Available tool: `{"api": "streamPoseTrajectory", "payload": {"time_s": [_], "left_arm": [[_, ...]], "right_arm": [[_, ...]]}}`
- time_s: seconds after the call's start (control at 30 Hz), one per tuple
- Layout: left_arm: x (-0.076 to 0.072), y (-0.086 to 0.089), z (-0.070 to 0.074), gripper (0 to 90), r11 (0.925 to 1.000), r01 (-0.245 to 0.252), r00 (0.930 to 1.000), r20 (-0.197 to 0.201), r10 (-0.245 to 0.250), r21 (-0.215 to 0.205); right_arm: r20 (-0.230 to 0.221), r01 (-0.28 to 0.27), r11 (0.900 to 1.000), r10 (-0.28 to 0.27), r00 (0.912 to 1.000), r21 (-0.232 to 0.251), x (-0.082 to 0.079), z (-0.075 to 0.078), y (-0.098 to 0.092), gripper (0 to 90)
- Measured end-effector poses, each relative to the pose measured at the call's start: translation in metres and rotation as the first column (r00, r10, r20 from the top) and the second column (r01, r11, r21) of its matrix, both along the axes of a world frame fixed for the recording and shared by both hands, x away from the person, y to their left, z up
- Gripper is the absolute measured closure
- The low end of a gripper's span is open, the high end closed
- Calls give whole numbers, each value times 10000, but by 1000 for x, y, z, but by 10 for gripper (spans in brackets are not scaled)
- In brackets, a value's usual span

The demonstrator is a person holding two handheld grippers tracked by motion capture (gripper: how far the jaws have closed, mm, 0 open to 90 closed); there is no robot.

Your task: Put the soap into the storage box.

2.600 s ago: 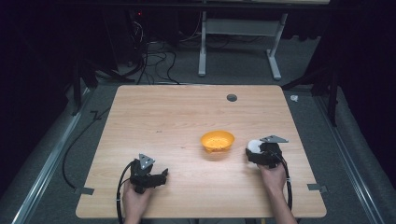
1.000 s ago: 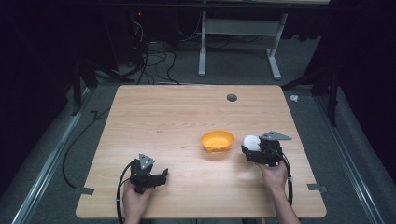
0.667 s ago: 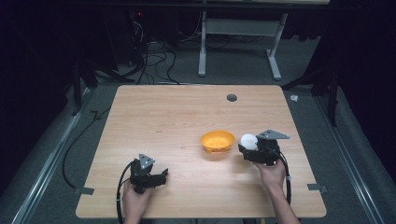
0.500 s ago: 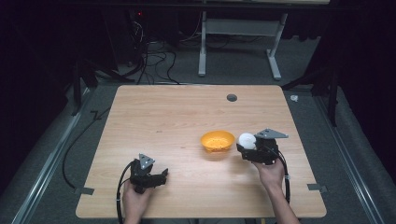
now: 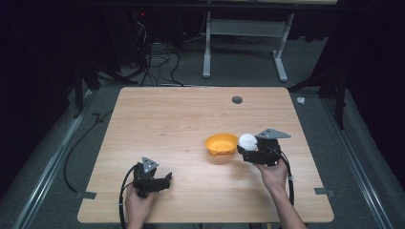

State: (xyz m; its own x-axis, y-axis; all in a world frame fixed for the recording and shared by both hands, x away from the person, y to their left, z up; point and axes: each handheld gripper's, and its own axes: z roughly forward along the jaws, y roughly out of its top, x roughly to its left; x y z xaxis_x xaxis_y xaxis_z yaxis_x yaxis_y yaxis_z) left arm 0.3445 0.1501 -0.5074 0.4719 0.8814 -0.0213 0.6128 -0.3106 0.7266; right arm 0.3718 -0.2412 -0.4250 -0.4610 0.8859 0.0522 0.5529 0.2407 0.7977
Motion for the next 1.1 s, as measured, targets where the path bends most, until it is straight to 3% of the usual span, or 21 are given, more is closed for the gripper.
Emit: {"api": "streamPoseTrajectory", "payload": {"time_s": [1.1], "left_arm": [[0, 0, 0, 150, 10000, 2, 10000, 11, -2, -20]], "right_arm": [[-293, -920, 9957, 917, 9954, -81, 25, 4, 41, 245]]}}
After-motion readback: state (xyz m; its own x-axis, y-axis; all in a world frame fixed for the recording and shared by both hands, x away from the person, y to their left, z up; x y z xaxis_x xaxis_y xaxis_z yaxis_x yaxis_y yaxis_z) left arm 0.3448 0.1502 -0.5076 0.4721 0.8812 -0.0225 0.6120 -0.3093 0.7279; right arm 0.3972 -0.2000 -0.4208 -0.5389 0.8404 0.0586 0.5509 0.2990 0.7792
